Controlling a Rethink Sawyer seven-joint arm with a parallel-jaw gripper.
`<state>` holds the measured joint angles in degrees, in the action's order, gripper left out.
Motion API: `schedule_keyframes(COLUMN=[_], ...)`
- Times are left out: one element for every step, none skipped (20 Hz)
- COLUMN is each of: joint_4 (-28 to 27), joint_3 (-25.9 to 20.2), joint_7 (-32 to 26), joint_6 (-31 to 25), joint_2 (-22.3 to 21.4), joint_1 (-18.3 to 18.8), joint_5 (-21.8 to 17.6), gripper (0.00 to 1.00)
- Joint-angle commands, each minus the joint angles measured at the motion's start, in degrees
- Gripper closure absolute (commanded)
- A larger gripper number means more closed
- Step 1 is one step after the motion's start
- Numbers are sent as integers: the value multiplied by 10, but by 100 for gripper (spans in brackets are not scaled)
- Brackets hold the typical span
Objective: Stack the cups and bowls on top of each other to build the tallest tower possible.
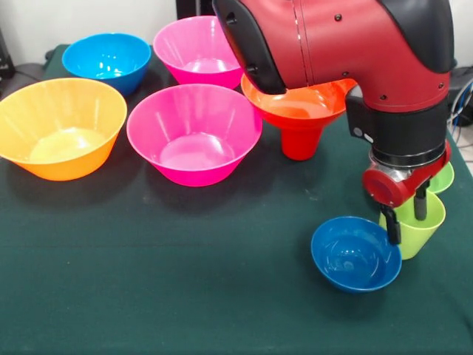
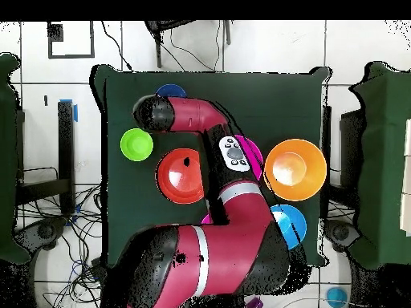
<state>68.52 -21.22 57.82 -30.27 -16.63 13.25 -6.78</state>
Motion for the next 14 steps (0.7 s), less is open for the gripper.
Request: schedule_keyframes(joint_4=[-13, -16, -17, -20, -16, -16, -16, -16, -19, -21, -25, -27, -23, -22], joint_3=[14, 15, 17, 18, 18, 19, 19, 20, 20, 21, 24, 25, 26, 25], joint_7=[31, 29, 29, 28, 28, 28, 27, 26, 26, 25, 25, 24, 24, 22], joint_6=[-30, -35, -38, -40, -37, -39, -40, -41, -42, -44, -47, -50, -49, -49], joint_2=[-4, -3, -1, 1, -1, -1, -1, 0, 1, 3, 5, 7, 5, 5], joint_1=[-12, -12, -14, -14, -13, -13, -13, -12, -13, -13, -15, -15, -14, -14], joint_5=[-39, -39, -39, -40, -40, -40, -40, -40, -41, -41, -41, -42, -42, -42], gripper=[0, 0, 0, 0, 0, 0, 0, 0, 0, 0, 0, 0, 0, 0])
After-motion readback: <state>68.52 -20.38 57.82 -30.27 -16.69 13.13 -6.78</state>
